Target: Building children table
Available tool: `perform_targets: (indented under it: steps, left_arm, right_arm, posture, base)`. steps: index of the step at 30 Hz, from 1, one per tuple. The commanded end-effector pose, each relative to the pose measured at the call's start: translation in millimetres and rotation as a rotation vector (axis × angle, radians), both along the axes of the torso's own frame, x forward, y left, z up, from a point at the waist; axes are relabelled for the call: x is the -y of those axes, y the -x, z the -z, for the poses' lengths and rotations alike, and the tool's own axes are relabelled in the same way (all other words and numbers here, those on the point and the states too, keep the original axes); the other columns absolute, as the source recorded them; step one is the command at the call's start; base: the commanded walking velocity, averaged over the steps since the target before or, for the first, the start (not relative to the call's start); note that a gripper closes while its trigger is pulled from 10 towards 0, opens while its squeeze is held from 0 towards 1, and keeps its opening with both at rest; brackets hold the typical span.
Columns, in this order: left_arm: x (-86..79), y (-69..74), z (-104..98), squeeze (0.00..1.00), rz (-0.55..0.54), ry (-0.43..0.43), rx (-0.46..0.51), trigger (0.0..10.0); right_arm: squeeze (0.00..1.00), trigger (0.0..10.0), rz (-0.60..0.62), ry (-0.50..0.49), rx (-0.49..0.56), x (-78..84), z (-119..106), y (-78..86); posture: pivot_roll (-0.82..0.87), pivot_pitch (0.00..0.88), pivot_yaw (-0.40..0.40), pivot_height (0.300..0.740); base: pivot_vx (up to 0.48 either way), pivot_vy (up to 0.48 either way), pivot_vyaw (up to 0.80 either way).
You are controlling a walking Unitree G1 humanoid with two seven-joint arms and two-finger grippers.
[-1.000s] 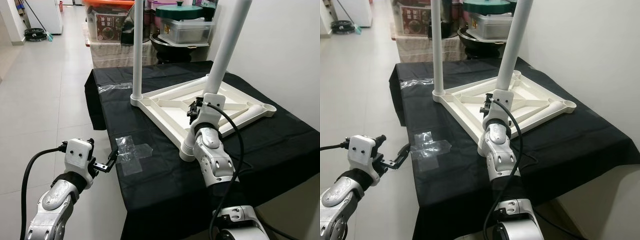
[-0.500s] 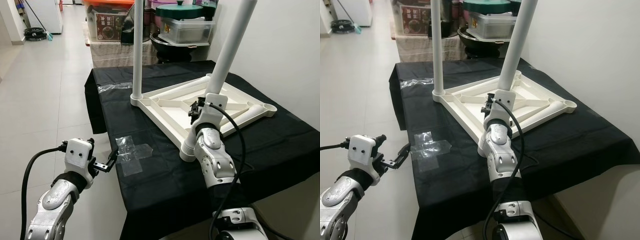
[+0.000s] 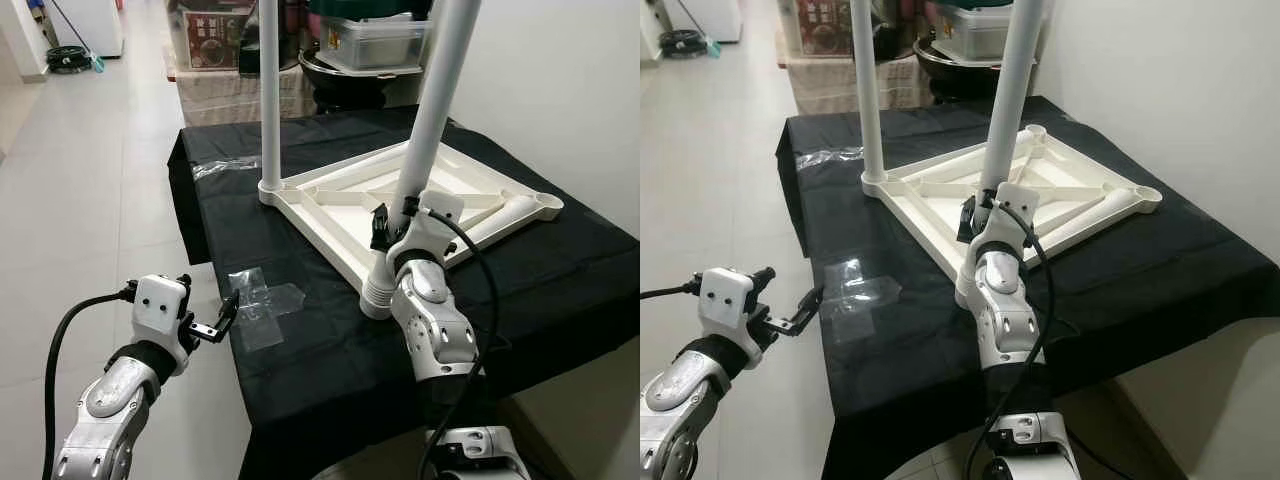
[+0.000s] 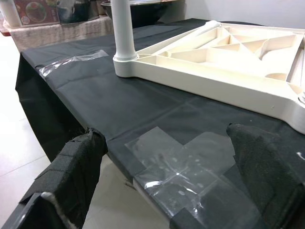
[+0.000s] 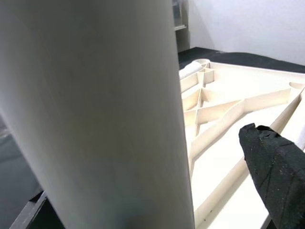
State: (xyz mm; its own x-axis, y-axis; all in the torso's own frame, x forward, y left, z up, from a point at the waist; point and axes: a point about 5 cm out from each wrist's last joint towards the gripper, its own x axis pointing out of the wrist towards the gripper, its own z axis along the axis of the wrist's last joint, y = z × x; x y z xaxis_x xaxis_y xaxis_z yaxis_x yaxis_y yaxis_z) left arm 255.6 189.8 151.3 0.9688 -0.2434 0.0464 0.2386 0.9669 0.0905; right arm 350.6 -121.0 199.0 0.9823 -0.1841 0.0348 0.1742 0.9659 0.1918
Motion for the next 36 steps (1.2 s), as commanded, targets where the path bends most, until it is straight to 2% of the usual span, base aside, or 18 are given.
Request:
perform_targets:
  steps: [1,9,19,20,21,24,25,32,36]
  left_arm:
    - [0.1,-0.7,3,0.0,0.006,-0.017,-0.009,10.0]
    - [0.4,-0.9,3,0.0,0.008,-0.016,-0.009,10.0]
    - [0.9,-1.0,4,0.0,0.012,-0.017,-0.01,10.0]
    - [1.0,-1.1,4,0.0,0.013,-0.018,-0.009,10.0]
    - [1.1,-1.2,4,0.0,0.014,-0.018,-0.009,10.0]
    - [1.2,-1.2,4,0.0,0.014,-0.018,-0.009,10.0]
    - [1.3,-1.2,4,0.0,0.015,-0.017,-0.009,10.0]
    - [0.8,-1.0,4,0.0,0.015,-0.021,-0.009,10.0]
    - [0.5,-1.0,4,0.0,0.018,-0.023,-0.009,10.0]
  right_arm:
    - [1.0,10.0,0.001,-0.017,0.016,1.8,-7,0.3]
    - [1.0,10.0,-0.009,-0.025,0.031,2.4,-13,0.9]
    - [1.0,10.0,-0.078,-0.002,0.073,6.4,-27,-0.8]
    - [0.95,10.0,-0.097,0.011,0.079,8.5,-29,-1.8]
    - [0.07,10.0,-0.117,0.024,0.08,10.5,-30,-2.8]
    - [0.07,10.0,-0.128,0.031,0.078,11.7,-30,-3.2]
    - [0.0,10.0,-0.137,0.041,0.074,13.0,-30,-3.9]
    - [0.0,10.0,-0.201,0.104,0.065,21.7,-32,-10.2]
    - [0.0,10.0,-0.303,0.138,0.067,26.2,-37,-15.7]
  posture:
    - [0.07,0.0,-0.083,0.74]
    - [0.07,0.0,-0.083,0.74]
    - [0.06,0.0,-0.08,0.74]
    - [0.06,0.0,-0.08,0.74]
    - [0.06,0.0,-0.08,0.74]
    - [0.06,0.0,-0.08,0.74]
    - [0.06,0.0,-0.08,0.74]
    - [0.07,0.0,-0.081,0.74]
    - [0.07,0.0,-0.08,0.74]
  base:
    - [0.0,0.0,0.0]
    - [0.0,0.0,0.0]
    - [0.0,0.0,0.0]
    - [0.0,0.0,0.0]
    - [0.0,0.0,0.0]
    - [0.0,0.0,0.0]
    - [0.0,0.0,0.0]
    - [0.0,0.0,0.0]
    - [0.0,0.0,0.0]
